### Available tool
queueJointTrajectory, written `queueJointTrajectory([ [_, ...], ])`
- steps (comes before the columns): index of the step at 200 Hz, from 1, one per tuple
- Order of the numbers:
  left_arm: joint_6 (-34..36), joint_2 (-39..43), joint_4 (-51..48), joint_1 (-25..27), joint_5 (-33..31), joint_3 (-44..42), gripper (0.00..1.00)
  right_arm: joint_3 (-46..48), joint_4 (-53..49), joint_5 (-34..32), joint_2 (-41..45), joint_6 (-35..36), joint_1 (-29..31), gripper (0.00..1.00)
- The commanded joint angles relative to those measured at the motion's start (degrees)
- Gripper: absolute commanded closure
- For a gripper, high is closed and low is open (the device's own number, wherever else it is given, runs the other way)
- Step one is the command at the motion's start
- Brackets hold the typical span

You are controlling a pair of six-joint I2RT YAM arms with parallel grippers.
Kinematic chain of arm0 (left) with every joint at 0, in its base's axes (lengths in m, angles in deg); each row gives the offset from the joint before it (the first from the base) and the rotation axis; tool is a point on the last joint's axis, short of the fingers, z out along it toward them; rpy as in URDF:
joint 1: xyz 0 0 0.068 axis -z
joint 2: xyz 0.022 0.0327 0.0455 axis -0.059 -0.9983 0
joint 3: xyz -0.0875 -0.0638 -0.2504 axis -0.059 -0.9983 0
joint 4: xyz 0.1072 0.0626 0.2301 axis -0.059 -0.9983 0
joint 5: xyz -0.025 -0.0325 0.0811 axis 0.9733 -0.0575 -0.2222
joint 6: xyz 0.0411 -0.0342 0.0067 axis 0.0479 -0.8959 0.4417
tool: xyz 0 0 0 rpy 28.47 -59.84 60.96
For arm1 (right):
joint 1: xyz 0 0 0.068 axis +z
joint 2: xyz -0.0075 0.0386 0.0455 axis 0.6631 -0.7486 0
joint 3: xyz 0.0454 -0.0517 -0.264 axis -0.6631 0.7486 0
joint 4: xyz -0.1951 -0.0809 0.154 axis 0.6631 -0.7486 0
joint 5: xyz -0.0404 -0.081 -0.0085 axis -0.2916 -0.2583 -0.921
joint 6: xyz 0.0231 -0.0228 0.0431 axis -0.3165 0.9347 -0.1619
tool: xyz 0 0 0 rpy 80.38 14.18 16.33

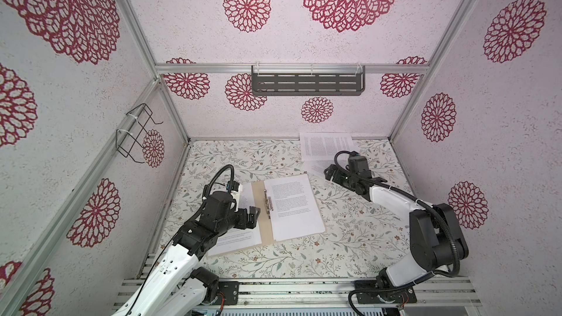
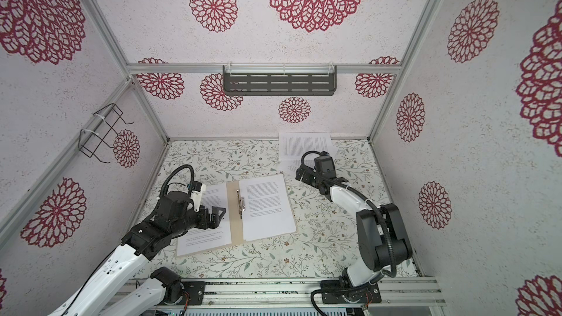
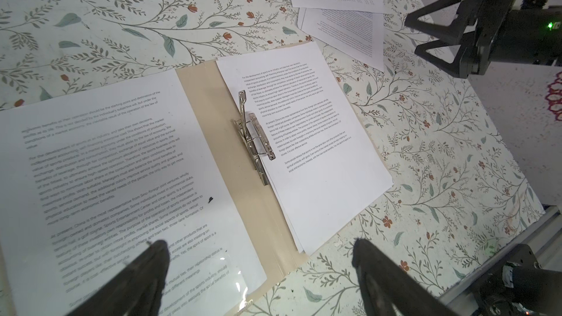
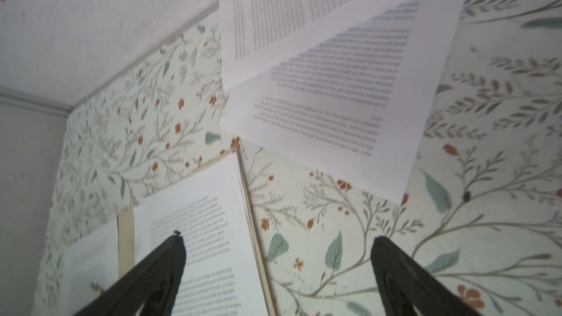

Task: Put the files into the folder

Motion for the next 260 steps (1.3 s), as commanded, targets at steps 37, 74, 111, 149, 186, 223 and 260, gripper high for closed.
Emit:
queueJointTrajectory([
  [37, -0.29, 0.57, 2.17, -0.42, 0.04, -0.04, 0.03, -8.65, 19.06, 2.30, -13.87, -24.20, -3.91, 0.09],
  [74, -0.06, -0.40, 1.56, -0.42, -0.43, 0.18, 0.03, -18.30, 14.81, 0.55, -23.20, -30.35, -4.15, 0.15],
  [111, 0.33, 0.35, 1.47, -0.39, -1.37, -0.16, 0.03, -25.31, 10.01, -1.60, -28.68, -32.31, -4.41, 0.16],
  [149, 0.43, 0.27, 1.30, -0.42, -1.39, -0.12, 0.03, -31.41, 3.31, -0.89, -33.65, -35.76, -5.80, 0.19],
  [186, 0.46, 0.19, 1.38, -0.37, -1.56, -0.17, 0.03, -33.59, 0.78, -2.34, -35.03, -36.10, -6.00, 0.19],
  [223, 0.33, 0.27, 1.29, -0.41, -1.60, -0.13, 0.03, -34.67, 1.80, -2.82, -37.17, -36.36, -6.26, 0.19],
  [260, 0.11, 0.62, 1.12, -0.44, -1.64, -0.17, 0.03, -36.14, 2.04, -3.13, -39.60, -37.25, -6.35, 0.22],
])
